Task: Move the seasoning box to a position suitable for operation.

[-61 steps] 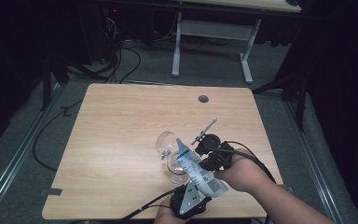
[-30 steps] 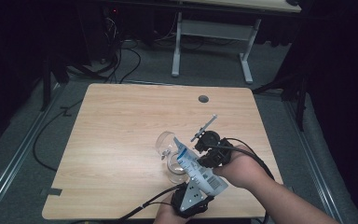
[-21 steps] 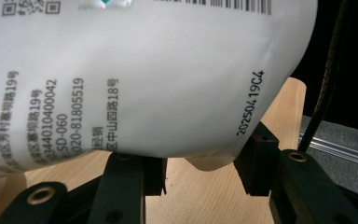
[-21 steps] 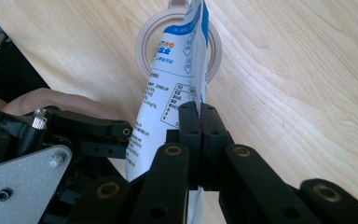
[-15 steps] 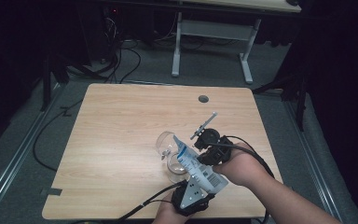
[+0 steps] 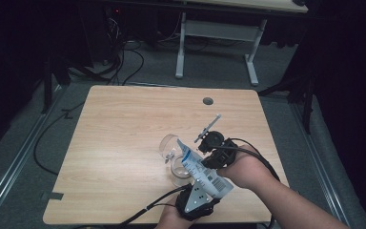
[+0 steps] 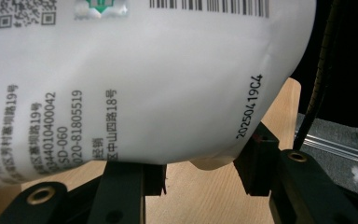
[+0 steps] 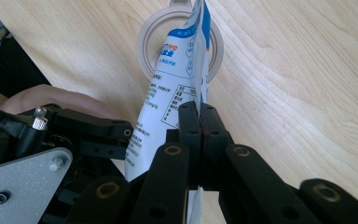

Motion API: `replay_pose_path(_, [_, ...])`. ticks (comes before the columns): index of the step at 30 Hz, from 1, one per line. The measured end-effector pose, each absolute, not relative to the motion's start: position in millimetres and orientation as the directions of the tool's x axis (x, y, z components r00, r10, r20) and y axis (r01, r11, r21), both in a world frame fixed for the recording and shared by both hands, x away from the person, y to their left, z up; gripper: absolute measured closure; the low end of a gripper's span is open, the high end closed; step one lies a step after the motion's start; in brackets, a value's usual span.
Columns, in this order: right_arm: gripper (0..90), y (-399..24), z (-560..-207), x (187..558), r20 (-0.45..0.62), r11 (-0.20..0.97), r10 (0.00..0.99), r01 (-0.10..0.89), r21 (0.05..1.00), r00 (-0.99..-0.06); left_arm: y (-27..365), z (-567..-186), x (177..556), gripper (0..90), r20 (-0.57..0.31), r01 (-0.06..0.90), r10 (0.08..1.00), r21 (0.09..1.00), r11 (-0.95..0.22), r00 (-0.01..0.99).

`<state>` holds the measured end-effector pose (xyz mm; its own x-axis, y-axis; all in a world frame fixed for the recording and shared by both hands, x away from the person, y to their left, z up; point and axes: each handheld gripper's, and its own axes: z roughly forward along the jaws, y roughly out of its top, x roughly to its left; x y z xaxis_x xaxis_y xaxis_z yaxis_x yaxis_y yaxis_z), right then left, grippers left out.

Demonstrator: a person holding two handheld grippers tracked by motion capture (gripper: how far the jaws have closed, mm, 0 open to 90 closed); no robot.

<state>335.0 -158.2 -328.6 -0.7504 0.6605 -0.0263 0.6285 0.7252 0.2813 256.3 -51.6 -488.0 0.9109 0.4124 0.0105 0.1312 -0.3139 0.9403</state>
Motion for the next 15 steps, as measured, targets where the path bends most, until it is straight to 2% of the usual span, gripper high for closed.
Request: replay_pose_path(15, [90.0, -153.3, -327.9, 337.4, -0.033, 0.731, 0.655, 0.622, 0.281, -0.755, -50.1, -485.8, 258.4, 59.6, 0.001, 0.138, 0.411, 0.942, -0.306, 0.911])
